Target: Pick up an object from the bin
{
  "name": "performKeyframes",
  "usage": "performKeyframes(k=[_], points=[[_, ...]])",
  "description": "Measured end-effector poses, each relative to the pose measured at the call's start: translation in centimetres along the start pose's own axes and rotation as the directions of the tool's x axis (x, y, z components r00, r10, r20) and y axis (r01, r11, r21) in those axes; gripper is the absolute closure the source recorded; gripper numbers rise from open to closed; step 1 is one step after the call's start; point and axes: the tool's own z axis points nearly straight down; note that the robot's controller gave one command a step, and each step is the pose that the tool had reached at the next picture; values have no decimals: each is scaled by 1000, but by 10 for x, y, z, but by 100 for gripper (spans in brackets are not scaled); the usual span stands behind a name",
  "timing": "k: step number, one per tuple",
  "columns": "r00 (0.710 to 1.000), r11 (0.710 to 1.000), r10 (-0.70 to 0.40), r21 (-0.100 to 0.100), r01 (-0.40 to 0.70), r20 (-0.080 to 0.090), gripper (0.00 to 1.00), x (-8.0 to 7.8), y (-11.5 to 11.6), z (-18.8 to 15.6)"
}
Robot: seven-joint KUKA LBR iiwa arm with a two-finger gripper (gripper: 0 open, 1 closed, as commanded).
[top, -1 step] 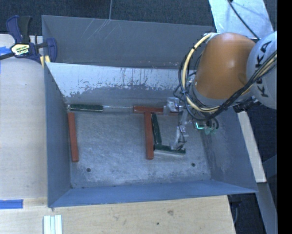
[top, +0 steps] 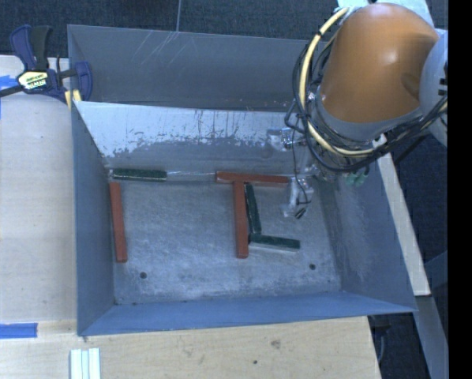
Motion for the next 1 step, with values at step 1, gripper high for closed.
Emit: performKeyframes(k=[1], points=[[1000, 1000, 13, -2, -13, -17, 0, 10, 21, 188]])
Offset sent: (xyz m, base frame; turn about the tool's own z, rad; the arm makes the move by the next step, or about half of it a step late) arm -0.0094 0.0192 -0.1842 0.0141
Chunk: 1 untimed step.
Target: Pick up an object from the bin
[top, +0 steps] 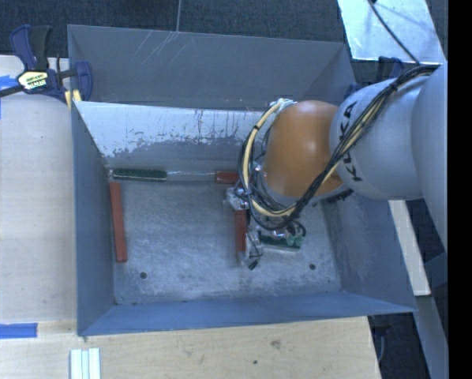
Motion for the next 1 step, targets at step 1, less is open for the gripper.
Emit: performKeyframes(k=[1], points=[[818, 819, -574, 8, 574, 9, 0, -4, -48, 11]])
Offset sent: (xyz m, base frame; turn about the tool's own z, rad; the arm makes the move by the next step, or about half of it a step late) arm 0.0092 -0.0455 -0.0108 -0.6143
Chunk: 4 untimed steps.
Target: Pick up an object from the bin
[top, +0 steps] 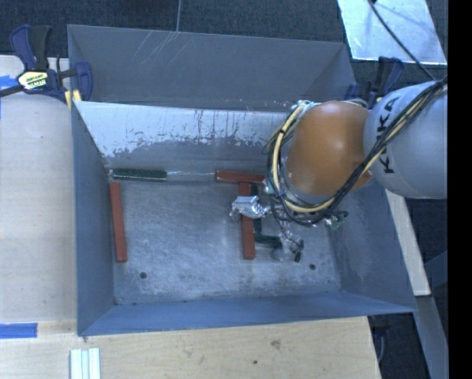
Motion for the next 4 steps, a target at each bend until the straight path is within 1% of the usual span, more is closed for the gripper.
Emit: performKeyframes(k=[1, 2, 3, 4], points=[[1000, 1000, 1, -1, -1, 0, 0, -1, 1, 0], [925, 925, -380, -2, 380, 1, 0, -40, -7, 0], [926, 926, -377, -4, 377, 1, 100, -40, -7, 0], [931, 931, -364, 4, 364, 2, 100, -41, -7, -139]])
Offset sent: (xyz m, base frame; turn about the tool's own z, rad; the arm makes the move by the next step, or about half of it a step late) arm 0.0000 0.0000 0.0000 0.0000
